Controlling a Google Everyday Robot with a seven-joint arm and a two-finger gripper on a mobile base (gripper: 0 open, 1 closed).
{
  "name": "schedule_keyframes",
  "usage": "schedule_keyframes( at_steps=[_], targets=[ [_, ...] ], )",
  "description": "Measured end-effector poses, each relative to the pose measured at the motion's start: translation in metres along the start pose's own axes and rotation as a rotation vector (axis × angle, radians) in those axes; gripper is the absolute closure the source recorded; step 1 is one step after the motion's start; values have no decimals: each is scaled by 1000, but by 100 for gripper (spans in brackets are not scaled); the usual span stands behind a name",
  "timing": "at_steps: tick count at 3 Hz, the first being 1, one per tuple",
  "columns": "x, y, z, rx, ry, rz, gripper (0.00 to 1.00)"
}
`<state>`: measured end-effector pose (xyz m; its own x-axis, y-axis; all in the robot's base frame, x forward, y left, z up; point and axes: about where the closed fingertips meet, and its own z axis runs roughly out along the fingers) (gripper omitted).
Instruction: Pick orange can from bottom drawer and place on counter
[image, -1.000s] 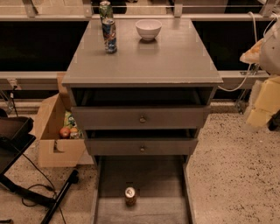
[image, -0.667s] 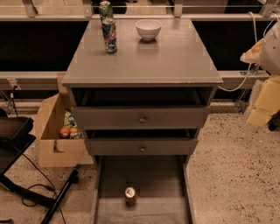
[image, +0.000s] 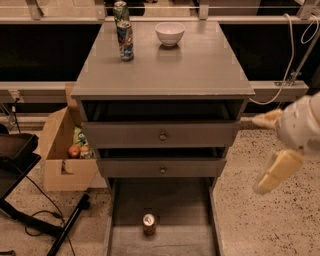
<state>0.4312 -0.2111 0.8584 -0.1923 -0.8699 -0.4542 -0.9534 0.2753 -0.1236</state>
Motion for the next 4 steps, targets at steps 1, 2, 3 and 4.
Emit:
schedule_keyframes(
  at_steps=[1, 2, 3, 4],
  targets=[
    [29, 18, 78, -43, -232, 56, 0],
    [31, 5, 129, 29, -459, 84, 0],
    [32, -11, 159, 107, -576, 50, 0],
    [36, -17, 181, 146, -629, 26, 0]
  ],
)
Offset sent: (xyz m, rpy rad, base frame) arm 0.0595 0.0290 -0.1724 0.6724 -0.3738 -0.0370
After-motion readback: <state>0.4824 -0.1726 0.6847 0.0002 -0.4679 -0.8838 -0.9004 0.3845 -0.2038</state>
